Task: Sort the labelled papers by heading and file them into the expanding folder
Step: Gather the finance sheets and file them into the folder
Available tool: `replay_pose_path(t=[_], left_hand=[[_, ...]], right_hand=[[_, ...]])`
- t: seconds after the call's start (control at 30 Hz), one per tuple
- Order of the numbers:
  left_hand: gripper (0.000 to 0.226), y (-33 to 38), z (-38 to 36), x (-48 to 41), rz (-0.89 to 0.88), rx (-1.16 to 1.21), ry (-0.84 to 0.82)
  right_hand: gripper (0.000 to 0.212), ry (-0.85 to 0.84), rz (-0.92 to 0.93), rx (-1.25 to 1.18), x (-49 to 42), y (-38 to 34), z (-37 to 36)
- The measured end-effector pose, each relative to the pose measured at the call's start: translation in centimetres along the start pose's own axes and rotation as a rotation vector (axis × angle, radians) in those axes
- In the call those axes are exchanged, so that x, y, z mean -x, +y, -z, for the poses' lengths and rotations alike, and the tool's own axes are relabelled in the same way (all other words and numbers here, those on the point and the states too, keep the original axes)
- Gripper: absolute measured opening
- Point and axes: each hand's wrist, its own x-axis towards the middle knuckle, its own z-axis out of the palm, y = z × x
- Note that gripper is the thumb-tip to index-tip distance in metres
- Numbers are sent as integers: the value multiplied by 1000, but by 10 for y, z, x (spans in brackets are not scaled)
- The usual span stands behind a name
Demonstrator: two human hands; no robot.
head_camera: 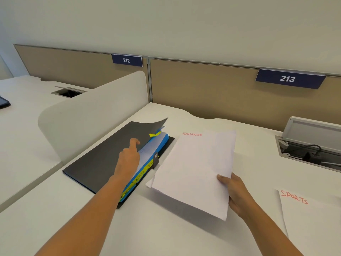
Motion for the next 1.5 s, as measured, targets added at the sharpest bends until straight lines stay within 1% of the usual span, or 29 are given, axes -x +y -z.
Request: replay_pose_path(t=[0.13, 0.17, 0.27, 0.33, 0.57, 0.7, 0.83, 0.93, 1.07, 1.17, 1.27, 1.4, 1.5], left_hand=[[15, 2, 27, -5, -118, -35, 14], [15, 2, 31, -7, -143, -66, 12], [31, 4, 36, -7, -165, -178, -52], [36, 6, 36, -5, -170, -248, -83], [45, 8, 43, -1, -236, -302, -80], [48, 11, 43, 4, -233, -332, -76], [47, 8, 41, 3, -250, -278, -50], [47, 7, 44, 1, -228, -205, -41], [45, 9, 50, 1, -226, -108, -25], [45, 11, 51, 3, -227, -85, -25], [42, 11, 50, 1, -222, -114, -29], [38, 13, 50, 0, -241, -137, -56], [34, 15, 50, 0, -257, -159, -77]], right_hand=[[24, 17, 7, -18, 1, -1, 1], [24, 13, 8, -20, 2, -1, 1], [23, 13, 8, -22, 5, -1, -1], [23, 23, 17, -19, 6, -1, -3], [23, 100, 38, -64, 11, -6, -2], [16, 68, -14, -39, 18, -8, 3], [13, -31, -73, 111, 27, -12, 2], [11, -80, -108, 215, 31, -16, -4], [12, -128, -113, 262, 29, -23, -16], [12, -135, -94, 270, 25, -26, -29], [14, -126, -50, 261, 21, -30, -45], [6, -69, 20, 375, 19, -30, -72], [11, -29, 96, 419, 21, -28, -92]])
